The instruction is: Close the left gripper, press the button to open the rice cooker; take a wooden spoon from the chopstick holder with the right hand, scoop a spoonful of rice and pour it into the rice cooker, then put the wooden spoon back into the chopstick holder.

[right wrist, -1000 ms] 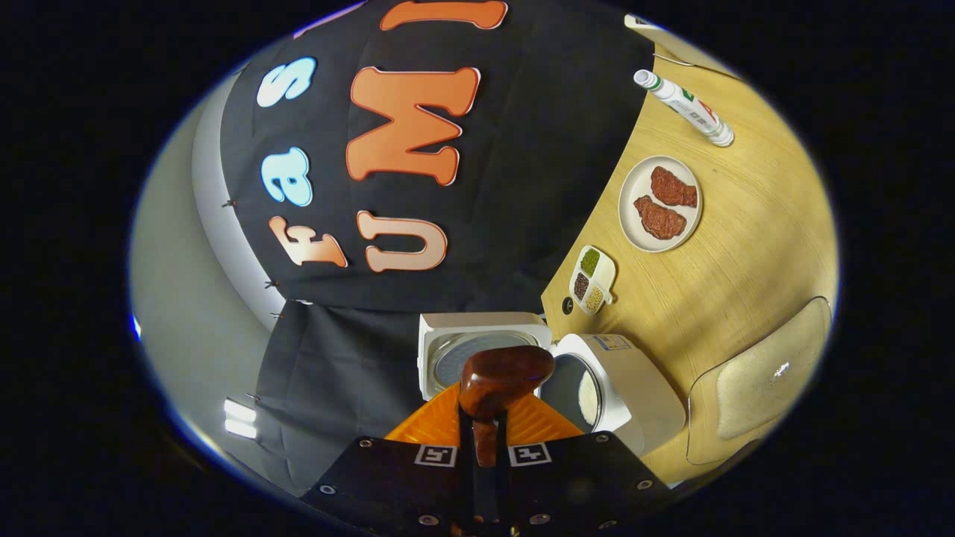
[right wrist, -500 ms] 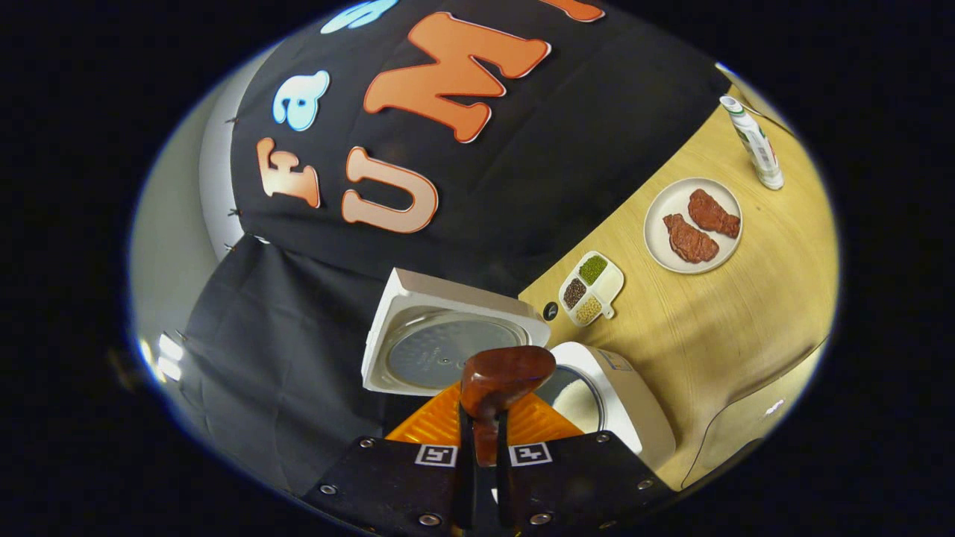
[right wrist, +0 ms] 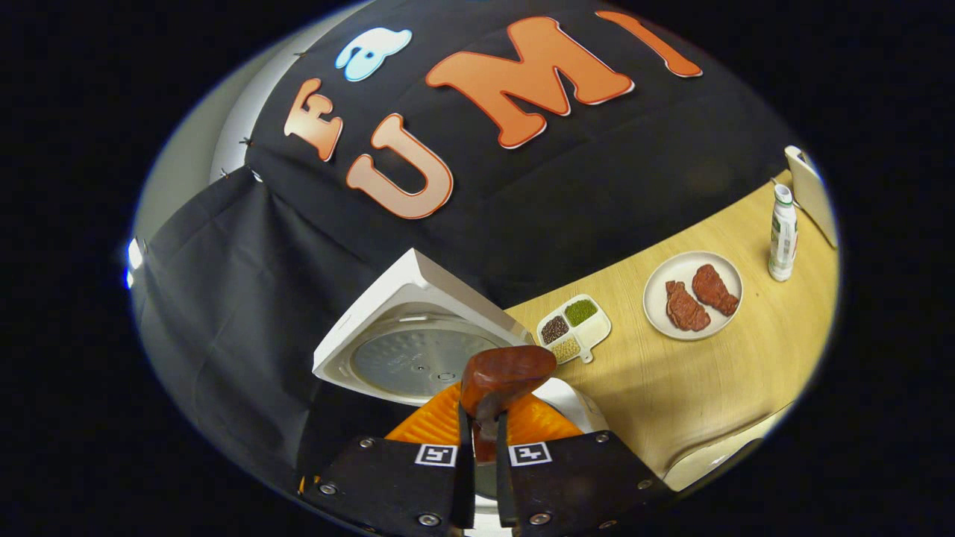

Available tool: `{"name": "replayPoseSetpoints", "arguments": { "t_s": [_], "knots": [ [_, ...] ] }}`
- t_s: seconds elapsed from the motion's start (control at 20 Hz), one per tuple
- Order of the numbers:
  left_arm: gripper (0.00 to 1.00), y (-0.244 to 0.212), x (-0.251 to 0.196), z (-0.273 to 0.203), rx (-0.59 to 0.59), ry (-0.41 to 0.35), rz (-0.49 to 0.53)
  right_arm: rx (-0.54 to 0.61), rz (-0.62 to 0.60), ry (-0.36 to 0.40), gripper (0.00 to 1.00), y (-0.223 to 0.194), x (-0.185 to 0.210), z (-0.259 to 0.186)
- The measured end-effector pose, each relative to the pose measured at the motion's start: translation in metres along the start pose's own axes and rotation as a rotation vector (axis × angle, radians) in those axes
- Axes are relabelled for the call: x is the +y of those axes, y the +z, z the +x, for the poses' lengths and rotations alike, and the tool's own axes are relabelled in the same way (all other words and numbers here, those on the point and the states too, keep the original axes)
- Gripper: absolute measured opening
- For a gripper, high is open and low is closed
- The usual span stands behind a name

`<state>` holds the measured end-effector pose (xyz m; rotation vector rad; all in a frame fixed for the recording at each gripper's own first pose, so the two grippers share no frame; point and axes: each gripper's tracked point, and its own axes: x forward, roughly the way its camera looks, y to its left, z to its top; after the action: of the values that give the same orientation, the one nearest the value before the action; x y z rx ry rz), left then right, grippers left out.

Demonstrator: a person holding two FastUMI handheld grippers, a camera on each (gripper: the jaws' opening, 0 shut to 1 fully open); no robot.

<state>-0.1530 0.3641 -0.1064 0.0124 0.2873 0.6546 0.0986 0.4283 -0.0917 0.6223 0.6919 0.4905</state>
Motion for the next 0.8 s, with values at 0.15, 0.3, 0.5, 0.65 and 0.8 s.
{"name": "replayPoseSetpoints", "arguments": {
  "t_s": [0.15,0.3,0.5,0.65,0.8],
  "knots": [
    [0.99,0.005,-0.001,0.012,-0.003,-0.006,-0.001,-0.025,-0.053,-0.001,0.11,0.005,0.008,-0.001],
    [1.00,0.001,-0.001,0.014,0.000,-0.006,-0.015,-0.039,-0.075,0.003,0.11,0.008,0.011,-0.001],
    [0.99,-0.002,-0.002,0.014,-0.004,-0.006,-0.033,-0.048,-0.097,0.013,0.11,0.014,0.017,-0.003],
    [1.00,-0.010,-0.003,0.011,0.005,-0.006,-0.030,-0.057,-0.124,0.022,0.11,0.018,0.021,-0.004],
    [0.99,-0.011,-0.001,0.012,0.009,-0.002,-0.034,-0.075,-0.164,0.028,0.11,0.023,0.026,-0.005]
  ]
}}
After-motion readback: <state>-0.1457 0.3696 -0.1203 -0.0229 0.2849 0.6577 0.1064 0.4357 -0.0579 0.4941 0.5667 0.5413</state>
